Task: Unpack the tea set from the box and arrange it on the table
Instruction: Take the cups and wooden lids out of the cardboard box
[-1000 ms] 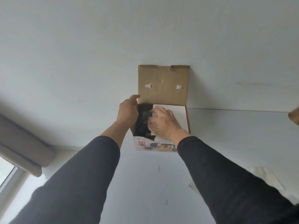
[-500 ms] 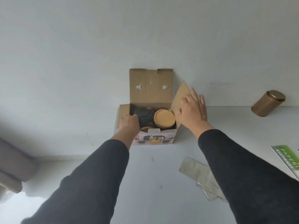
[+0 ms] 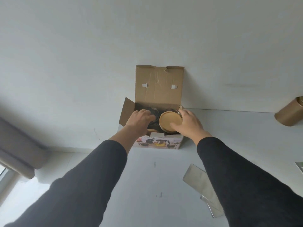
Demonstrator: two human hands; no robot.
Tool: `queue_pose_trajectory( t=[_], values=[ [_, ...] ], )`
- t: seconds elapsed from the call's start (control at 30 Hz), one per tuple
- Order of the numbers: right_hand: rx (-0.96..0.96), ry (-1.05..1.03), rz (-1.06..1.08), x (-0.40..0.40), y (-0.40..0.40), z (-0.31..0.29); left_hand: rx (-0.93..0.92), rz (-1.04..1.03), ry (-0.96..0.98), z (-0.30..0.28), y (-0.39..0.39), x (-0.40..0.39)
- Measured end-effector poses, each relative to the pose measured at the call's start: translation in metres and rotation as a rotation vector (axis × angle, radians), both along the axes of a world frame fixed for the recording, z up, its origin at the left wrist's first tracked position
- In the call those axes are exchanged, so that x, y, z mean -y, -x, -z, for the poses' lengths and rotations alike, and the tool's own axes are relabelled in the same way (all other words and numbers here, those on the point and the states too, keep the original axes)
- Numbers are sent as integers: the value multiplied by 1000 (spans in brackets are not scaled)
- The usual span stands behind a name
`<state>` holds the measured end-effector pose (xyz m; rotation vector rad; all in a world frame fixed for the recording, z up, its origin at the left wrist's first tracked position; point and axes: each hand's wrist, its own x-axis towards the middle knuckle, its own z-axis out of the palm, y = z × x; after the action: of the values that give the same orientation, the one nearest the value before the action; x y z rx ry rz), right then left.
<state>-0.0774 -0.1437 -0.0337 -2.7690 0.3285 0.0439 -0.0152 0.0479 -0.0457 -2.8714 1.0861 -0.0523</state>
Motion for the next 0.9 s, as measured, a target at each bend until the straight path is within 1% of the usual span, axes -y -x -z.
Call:
queue_pose_trajectory(
  t=[0.1, 0.2, 0.47, 0.6, 0.73, 0.9],
  values=[
    [-22, -3, -94, 2, -14, 4, -11, 89, -20, -1, -2, 7],
    [-76, -54, -157, 6, -24, 7, -27, 180, -92, -1, -4, 8],
    [-105, -171, -235, 15, -30, 17, -97, 174, -233, -8, -11, 15],
    [-105, -178, -246, 17, -33, 19, -127, 126, -299, -11, -10, 19],
    [-100, -220, -249, 16, -33, 19, -182, 20, -310, -11, -6, 26],
    [-103, -239, -256, 16, -33, 21, -177, -44, -292, -10, -3, 27]
  ],
)
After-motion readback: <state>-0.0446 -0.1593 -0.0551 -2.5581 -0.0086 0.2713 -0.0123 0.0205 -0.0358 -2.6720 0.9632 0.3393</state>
